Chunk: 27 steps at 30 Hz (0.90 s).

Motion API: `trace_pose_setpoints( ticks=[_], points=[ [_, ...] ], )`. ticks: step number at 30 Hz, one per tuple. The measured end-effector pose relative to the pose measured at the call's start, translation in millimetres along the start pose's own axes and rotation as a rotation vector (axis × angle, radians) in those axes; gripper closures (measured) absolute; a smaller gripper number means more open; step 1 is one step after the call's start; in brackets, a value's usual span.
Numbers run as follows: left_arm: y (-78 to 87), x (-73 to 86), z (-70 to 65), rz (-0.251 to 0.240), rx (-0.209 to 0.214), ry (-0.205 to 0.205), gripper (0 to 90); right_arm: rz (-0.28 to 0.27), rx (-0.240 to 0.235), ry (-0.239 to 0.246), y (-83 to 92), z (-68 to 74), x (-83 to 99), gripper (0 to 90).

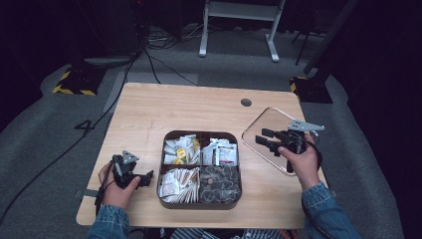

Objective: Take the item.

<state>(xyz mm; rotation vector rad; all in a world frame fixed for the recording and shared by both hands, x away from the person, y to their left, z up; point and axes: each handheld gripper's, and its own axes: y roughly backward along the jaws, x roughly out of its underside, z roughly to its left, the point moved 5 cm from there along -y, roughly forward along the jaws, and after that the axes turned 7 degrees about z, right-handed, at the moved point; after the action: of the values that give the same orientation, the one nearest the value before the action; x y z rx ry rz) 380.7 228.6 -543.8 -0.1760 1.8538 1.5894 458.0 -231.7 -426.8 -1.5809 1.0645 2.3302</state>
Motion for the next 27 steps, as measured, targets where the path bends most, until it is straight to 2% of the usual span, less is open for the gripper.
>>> trace_pose_setpoints(
  ticks=[2,6,10,13,15,18,23,27],
  points=[
    [0.0,0.0,0.0,0.0,0.0,0.0,0.5,0.026,-0.017,0.022,-10.0,9.4,-4.3,46.3],
    [0.0,0.0,0.0,0.001,0.002,0.0,0.3,0.068,-0.013,0.073,-24.1,20.3,-11.7,45.2],
    [-0.1,0.0,0.0,0.001,0.002,0.0,0.3,0.124,-0.039,0.061,-37.4,30.6,-15.9,45.1],
    [-0.1,0.0,0.0,0.0,0.002,0.0,0.3,0.188,-0.055,0.061,-49.6,39.1,-15.4,45.8],
    [-0.1,0.0,0.0,0.0,0.002,0.0,0.3,0.221,-0.087,0.013,-57.4,46.2,-13.6,46.9],
    [0.0,0.0,0.1,0.001,0.002,-0.002,0.3,0.256,-0.12,-0.018,-66.8,54.0,-10.5,49.0],
    [-0.1,0.0,0.1,0.001,0.002,-0.002,0.3,0.309,-0.139,-0.022,-81.8,62.7,-5.6,49.5],
    [-0.1,0.0,0.1,0.001,0.003,-0.002,0.3,0.352,-0.136,-0.01,-92.9,67.3,-0.8,49.5]
  ],
)
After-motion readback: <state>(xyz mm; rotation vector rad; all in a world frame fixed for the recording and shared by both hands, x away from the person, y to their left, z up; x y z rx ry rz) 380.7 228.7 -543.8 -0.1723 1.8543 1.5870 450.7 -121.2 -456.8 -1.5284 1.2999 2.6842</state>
